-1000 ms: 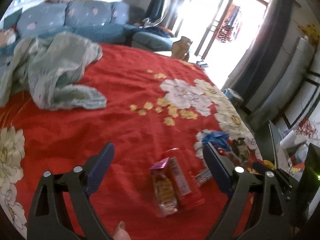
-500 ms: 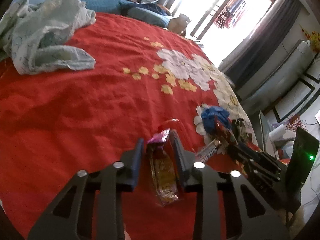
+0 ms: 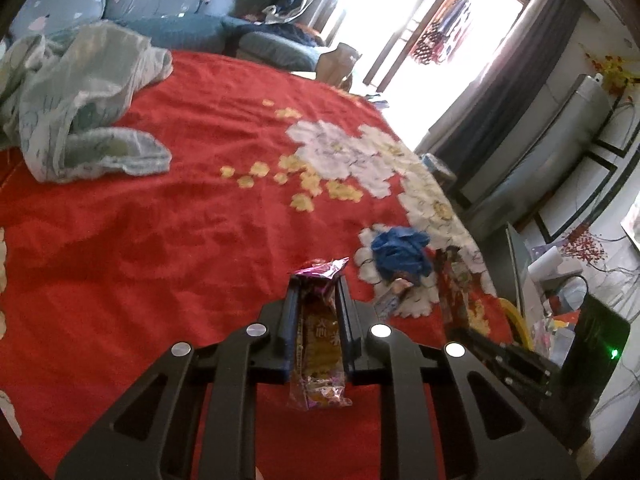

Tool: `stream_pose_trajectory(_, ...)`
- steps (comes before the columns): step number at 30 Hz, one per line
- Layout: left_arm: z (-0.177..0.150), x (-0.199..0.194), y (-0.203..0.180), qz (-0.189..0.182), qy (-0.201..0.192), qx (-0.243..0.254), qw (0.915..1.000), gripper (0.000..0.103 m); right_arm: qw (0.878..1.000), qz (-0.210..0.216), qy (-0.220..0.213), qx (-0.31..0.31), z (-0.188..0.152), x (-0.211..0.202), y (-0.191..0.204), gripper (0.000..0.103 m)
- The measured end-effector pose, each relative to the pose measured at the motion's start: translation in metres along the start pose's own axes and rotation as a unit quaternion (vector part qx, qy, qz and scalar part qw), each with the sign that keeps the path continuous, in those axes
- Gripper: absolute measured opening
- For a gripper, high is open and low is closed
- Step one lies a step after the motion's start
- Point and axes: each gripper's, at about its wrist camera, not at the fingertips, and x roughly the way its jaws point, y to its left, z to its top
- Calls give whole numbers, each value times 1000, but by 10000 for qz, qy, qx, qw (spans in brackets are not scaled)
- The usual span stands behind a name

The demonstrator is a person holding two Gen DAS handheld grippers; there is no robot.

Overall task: Collect trash
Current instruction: 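Grasp the brown snack packet with the left tool while the right grasps the red wrapper, then carry the brown snack packet and red wrapper over the yellow bin with both tools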

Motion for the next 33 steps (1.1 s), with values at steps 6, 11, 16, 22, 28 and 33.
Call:
stream_pose_trajectory(6, 3, -12, -18, -150, -140, 206, 9996, 17, 9999, 86, -134, 45, -7, -19, 4, 2)
stream_pose_trajectory(11, 3, -20, -35, -291, -228, 370, 9986, 17, 9994, 113, -292, 159, -8, -36, 1, 2)
stream_pose_trajectory(16, 0, -23, -54, -419, -249, 571, 9972, 17, 9989, 55, -423, 205, -6, -51, -7, 2)
stream_pose_trajectory(22, -6, -22, -73, -523, -213, 785, 9953, 17, 9980, -92, -556, 277, -6, -66, -19, 2)
stream_pose_trajectory(28, -11, -20, -91, -623, -165, 984, 9931, 17, 9966, -251, -657, 428, -6, -77, -36, 2)
stream_pose_trajectory(33, -15, -19, -106, -701, -116, 1157, 9907, 17, 9952, -342, -741, 537, -7, -87, -47, 2)
